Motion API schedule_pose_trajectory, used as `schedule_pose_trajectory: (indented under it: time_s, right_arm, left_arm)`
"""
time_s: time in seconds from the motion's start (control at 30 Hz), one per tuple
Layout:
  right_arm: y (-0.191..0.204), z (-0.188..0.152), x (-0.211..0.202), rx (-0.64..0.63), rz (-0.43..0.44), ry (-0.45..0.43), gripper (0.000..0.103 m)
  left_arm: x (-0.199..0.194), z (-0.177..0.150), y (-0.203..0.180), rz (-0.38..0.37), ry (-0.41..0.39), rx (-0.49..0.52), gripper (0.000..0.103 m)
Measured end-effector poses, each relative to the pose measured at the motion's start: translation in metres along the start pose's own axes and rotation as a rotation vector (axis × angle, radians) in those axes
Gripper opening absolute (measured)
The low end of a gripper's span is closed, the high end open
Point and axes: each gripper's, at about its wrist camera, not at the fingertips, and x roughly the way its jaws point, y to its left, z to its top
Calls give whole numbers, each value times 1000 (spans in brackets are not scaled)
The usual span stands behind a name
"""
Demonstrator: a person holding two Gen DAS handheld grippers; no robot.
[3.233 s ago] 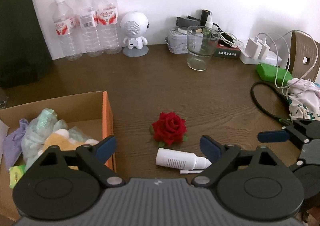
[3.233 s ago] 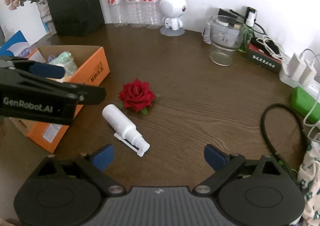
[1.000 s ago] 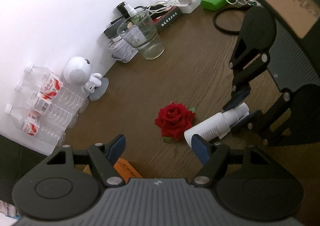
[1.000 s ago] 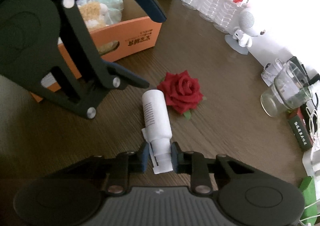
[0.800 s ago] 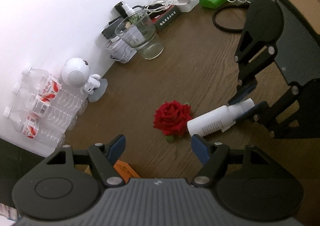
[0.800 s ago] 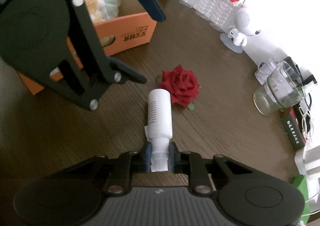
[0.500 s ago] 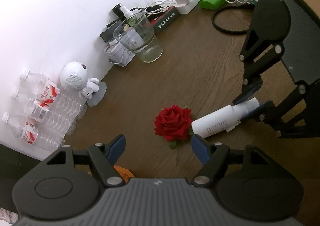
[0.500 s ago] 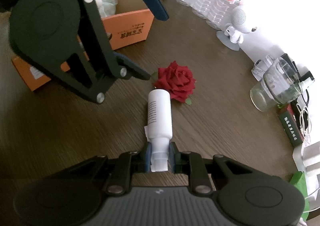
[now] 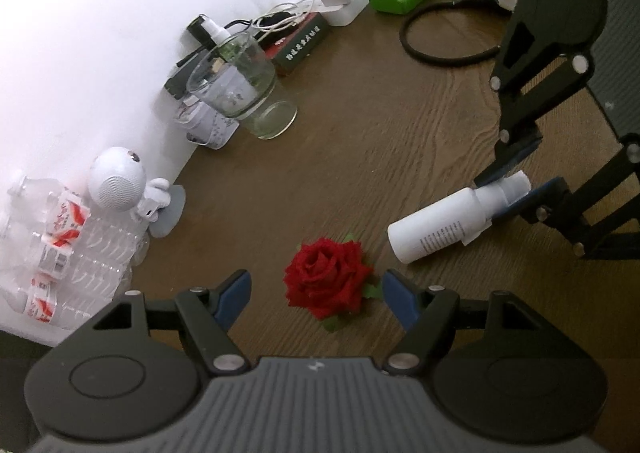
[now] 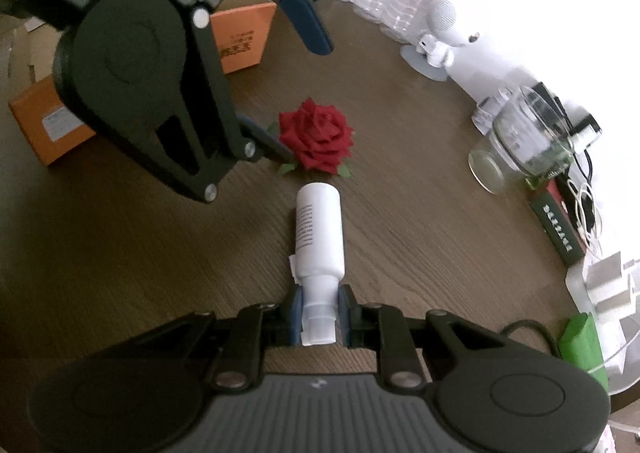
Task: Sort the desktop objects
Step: 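Grasp the red rose with the left tool while the right tool holds the bottle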
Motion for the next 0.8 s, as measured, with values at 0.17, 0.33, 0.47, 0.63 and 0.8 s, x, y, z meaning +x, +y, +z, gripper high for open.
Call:
schedule_pose_trajectory:
  time_s: [0.17, 0.33, 0.47, 0.63, 0.8]
  right_arm:
    - [-4, -4, 0, 20, -2, -5, 17]
    - [-8, -8, -1, 49, -23, 3, 17]
    - [-10, -9, -1, 55, -22, 0, 17]
    - [-11, -9, 0, 61, -21, -5, 17]
    - [-12, -9, 0, 67, -21, -7, 17]
  left_arm:
    - [13, 8, 1, -15, 21, 4, 76]
    - [27, 13, 3, -57, 50, 2, 77]
    - [40, 13, 3, -66, 88, -3, 77]
    - [43, 14, 8, -105, 113, -40, 37]
    - [27, 12, 9, -112, 83, -82, 32]
